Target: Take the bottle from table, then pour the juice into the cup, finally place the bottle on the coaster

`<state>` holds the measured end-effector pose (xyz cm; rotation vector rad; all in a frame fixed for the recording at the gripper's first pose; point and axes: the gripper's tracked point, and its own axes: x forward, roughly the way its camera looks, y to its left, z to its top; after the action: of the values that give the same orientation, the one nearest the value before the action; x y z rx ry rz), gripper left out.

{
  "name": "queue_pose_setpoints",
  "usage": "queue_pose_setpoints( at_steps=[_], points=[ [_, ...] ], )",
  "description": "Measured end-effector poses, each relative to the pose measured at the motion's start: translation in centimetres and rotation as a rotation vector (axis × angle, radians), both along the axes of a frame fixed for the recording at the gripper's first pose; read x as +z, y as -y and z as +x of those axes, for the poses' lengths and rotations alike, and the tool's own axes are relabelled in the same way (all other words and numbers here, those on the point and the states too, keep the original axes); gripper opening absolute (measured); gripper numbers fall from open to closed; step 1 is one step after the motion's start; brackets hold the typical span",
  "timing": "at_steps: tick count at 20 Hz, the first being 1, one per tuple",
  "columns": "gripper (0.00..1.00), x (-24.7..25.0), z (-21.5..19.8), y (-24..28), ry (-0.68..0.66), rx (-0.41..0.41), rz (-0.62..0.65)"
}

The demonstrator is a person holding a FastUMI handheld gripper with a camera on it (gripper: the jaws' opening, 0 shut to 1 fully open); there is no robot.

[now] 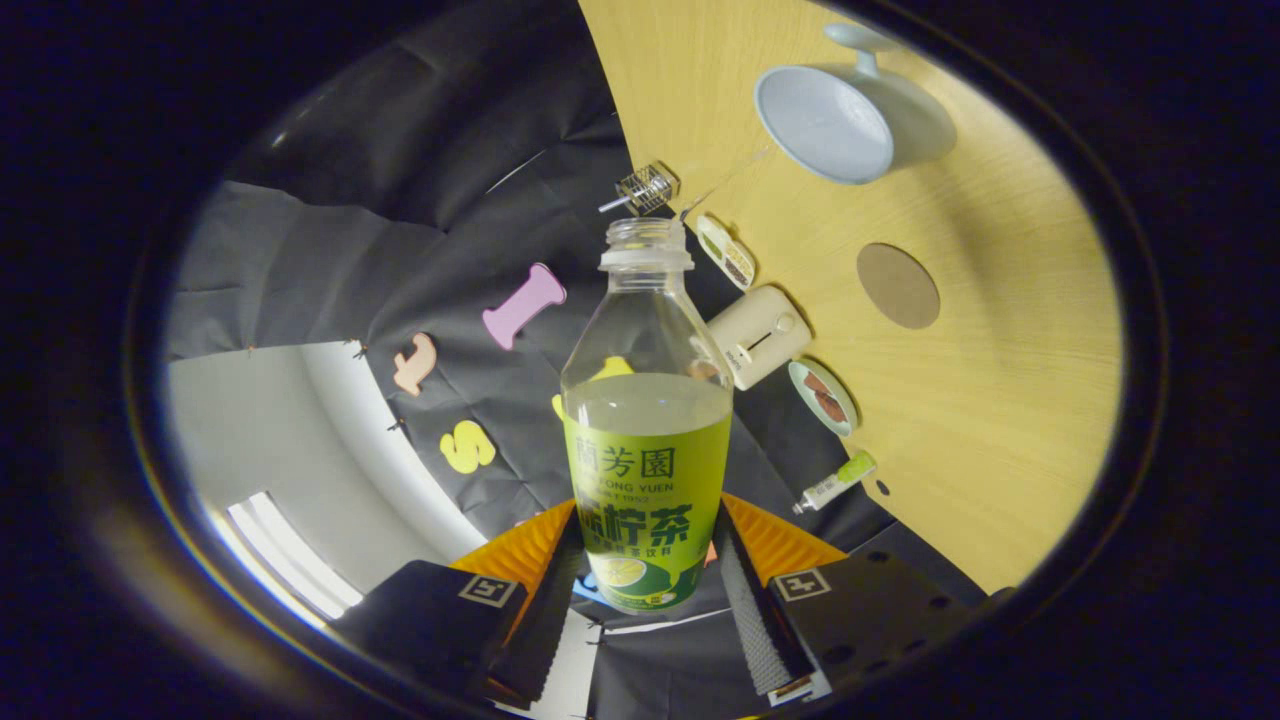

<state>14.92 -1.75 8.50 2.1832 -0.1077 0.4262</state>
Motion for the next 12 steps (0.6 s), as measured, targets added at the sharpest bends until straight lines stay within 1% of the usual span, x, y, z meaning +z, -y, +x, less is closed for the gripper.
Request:
queue_pose_setpoints(
  at_steps=[12],
  points=[
    [0.78,0.06,-0.17,0.22,0.011,-0.019,-0.011]
  ],
)
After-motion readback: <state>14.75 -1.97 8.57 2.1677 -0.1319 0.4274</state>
